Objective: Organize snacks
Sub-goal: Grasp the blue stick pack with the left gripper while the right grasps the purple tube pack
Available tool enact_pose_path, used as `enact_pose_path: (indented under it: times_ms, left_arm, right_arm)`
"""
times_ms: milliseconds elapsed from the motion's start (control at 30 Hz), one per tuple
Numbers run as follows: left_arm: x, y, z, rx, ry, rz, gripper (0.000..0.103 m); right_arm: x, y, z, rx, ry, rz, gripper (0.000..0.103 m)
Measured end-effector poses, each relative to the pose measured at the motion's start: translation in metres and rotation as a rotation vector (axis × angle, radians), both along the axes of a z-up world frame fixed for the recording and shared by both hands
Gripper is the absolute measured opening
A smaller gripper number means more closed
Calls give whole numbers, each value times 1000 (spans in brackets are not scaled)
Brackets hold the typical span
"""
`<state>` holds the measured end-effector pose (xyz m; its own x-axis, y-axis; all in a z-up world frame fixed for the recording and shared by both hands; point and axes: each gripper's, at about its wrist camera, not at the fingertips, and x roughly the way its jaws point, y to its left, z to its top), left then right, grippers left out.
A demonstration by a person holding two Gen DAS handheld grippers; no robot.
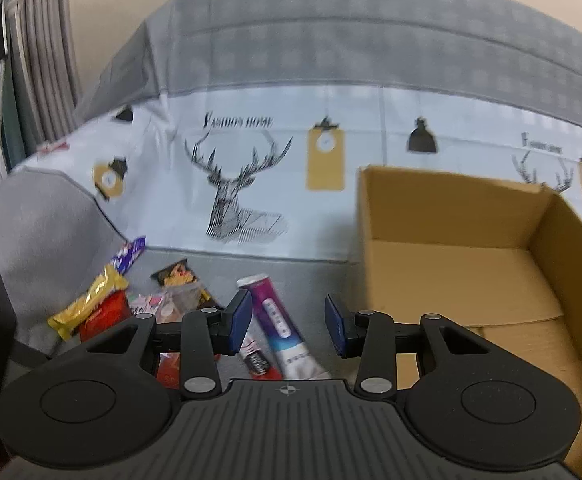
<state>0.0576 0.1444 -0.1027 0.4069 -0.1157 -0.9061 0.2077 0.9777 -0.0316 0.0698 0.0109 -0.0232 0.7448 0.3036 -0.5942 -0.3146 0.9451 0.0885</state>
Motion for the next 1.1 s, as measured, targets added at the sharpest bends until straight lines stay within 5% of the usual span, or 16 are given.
enact_pose_path:
  times_ms: [167,300,433,633,900,1000,1100]
  left_arm:
    - [-5,-7,-1,31,0,-38,31]
    - [1,7,-1,-26,18,27,18]
    - [0,20,2,-61,26,80,17]
    - [3,48,8,-121,34,229,17]
    - [2,52,8,-119,54,233,17]
    - [5,54,6,-120,55,235,18]
    - [6,52,5,-117,56,233,18]
  right_arm:
    - [25,32,-21,-41,55,-19,47]
    - [44,46,-32,-42,76,-22,71]
    - [61,62,-40,-118,39,-42,71]
    - [91,68,-63,-131,115,-67,71]
    - [122,79,-105,-200,232,-64,71]
    - [122,78,-110,-193,233,-64,68]
    - [121,74,-106,-138,245,-29,33]
